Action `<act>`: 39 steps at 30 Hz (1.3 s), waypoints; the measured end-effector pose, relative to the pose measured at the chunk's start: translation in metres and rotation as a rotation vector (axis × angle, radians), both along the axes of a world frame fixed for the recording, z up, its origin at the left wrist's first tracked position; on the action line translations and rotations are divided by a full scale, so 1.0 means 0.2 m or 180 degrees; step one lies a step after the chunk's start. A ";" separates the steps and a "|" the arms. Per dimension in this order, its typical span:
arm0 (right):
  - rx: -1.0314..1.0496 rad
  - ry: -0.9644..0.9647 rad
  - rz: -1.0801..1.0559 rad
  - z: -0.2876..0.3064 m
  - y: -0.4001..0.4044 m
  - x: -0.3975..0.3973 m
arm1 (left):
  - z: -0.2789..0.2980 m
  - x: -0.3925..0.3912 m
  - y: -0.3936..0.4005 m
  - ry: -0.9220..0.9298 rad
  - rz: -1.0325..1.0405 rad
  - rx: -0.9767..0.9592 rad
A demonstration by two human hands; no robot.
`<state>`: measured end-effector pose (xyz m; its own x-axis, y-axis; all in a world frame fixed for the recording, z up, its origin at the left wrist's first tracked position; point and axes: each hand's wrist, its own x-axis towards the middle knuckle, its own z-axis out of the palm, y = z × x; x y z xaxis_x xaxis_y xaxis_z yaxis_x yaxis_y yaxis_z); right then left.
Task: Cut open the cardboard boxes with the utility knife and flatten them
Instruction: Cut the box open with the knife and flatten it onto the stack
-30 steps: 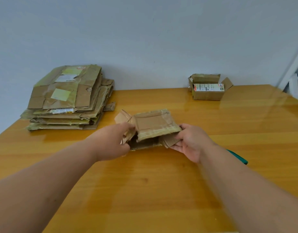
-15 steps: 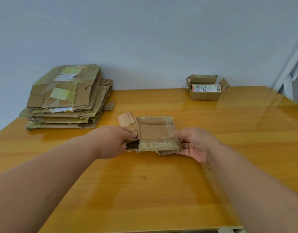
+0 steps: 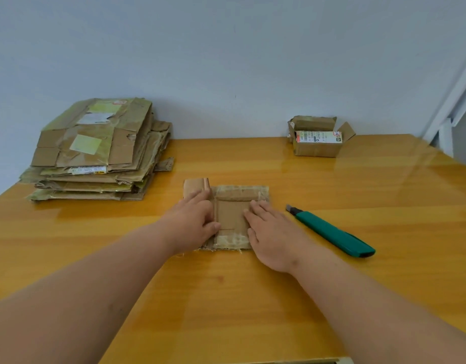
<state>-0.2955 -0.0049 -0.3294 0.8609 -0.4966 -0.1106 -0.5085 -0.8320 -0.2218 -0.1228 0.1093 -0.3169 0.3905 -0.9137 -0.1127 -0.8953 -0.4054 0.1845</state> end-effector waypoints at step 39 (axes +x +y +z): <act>-0.0376 0.0339 -0.0073 -0.05 -0.07 0.19 | -0.15 0.05 -0.12 -0.0361 -0.0169 0.0355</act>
<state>-0.2567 -0.0195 -0.3388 0.8358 -0.5309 -0.1403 -0.5430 -0.8371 -0.0670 -0.1125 0.0856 -0.3459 0.3579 -0.9177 -0.1725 -0.9286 -0.3692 0.0374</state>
